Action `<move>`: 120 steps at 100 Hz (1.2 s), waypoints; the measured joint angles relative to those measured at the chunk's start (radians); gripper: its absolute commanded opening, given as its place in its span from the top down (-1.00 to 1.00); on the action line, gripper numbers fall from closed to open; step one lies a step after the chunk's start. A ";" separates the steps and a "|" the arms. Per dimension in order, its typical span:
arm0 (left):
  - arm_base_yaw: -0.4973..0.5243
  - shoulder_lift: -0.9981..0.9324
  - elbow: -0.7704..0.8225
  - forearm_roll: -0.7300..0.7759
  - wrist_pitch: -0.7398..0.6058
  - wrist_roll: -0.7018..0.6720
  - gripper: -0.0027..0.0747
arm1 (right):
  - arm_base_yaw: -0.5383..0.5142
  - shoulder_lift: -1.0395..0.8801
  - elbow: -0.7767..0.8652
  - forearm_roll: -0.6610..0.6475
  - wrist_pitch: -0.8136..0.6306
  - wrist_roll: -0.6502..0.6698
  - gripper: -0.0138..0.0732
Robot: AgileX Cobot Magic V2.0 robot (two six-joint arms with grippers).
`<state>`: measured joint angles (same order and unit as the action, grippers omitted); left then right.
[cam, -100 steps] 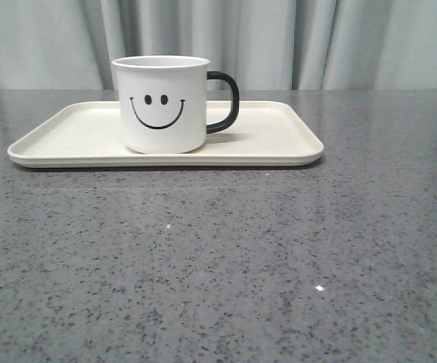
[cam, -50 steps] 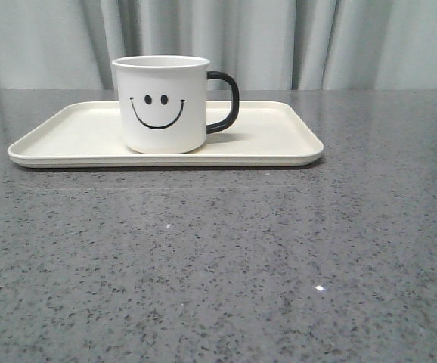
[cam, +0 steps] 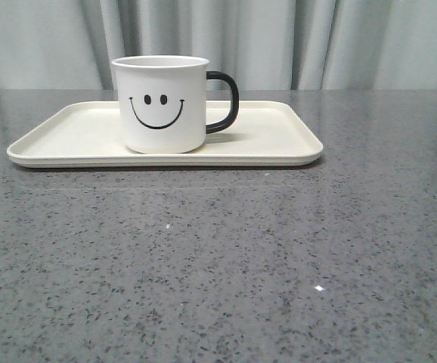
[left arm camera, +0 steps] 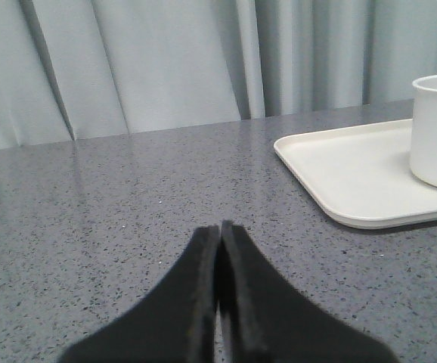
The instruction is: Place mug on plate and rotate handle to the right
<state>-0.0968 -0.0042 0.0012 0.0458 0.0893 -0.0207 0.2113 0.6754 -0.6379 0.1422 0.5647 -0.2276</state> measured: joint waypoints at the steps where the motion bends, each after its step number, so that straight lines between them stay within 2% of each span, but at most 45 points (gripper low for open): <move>1: 0.000 0.000 0.000 0.000 0.000 0.000 0.98 | 0.000 0.000 0.000 0.000 0.000 0.000 0.84; 53: 0.000 0.000 0.000 0.000 -0.002 0.000 0.98 | 0.000 0.000 0.000 0.000 0.000 0.000 0.84; 68: 0.000 0.000 0.000 0.000 -0.002 0.000 0.98 | 0.000 -0.039 0.010 -0.043 -0.007 0.000 0.84; 83: 0.000 0.000 0.000 0.000 -0.002 0.000 0.98 | 0.000 -0.169 0.085 -0.059 -0.087 0.000 0.84; 101: 0.000 0.000 0.000 0.000 -0.002 0.000 0.98 | 0.000 -0.358 0.248 -0.062 -0.202 0.005 0.84; 120: 0.000 0.000 0.000 0.000 -0.002 0.000 0.98 | 0.000 -0.550 0.410 -0.097 -0.246 0.102 0.84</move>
<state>-0.0968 -0.0042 0.0012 0.0458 0.0877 -0.0207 0.2113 0.1253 -0.2278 0.0452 0.3188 -0.1259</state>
